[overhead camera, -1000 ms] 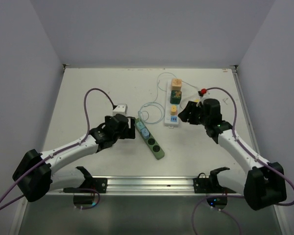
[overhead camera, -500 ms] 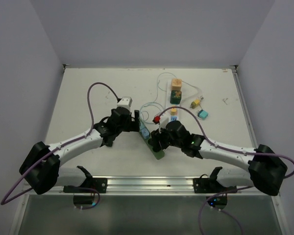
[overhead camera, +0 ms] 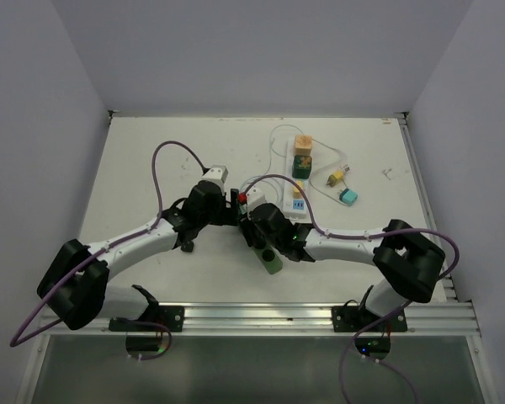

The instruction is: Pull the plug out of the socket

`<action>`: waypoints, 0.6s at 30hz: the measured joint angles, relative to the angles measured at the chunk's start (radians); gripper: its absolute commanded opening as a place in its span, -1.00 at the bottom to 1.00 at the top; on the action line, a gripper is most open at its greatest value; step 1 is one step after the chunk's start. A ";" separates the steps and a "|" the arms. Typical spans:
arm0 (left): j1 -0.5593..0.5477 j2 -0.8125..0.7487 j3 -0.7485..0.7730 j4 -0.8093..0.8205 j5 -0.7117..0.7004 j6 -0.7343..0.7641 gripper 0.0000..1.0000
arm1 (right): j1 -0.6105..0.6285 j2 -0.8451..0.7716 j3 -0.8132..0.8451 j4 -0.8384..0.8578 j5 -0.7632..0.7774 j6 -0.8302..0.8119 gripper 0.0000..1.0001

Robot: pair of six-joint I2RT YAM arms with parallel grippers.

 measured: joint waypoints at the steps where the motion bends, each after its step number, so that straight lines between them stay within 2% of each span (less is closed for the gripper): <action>1: 0.005 0.000 0.000 0.000 0.008 0.002 0.66 | 0.000 0.018 0.008 0.005 0.009 0.002 0.05; 5: 0.019 0.001 -0.001 0.006 0.024 0.006 0.64 | 0.001 0.057 0.011 0.022 0.028 0.011 -0.15; 6: 0.020 0.001 -0.003 0.010 0.027 0.006 0.64 | 0.001 0.060 0.011 0.028 0.029 0.014 -0.38; 9: 0.024 0.001 -0.010 0.030 0.037 0.006 0.61 | 0.008 0.066 0.011 0.040 0.045 0.021 -0.76; 10: 0.025 0.001 -0.012 0.041 0.039 0.006 0.54 | 0.007 0.066 0.011 0.040 0.046 0.023 -0.82; 13: 0.026 0.001 -0.024 0.078 0.051 0.005 0.47 | 0.007 0.065 0.007 0.045 0.042 0.017 -0.96; 18: 0.027 0.000 -0.068 0.140 0.101 -0.003 0.29 | 0.004 0.042 -0.015 0.050 0.006 -0.005 -1.00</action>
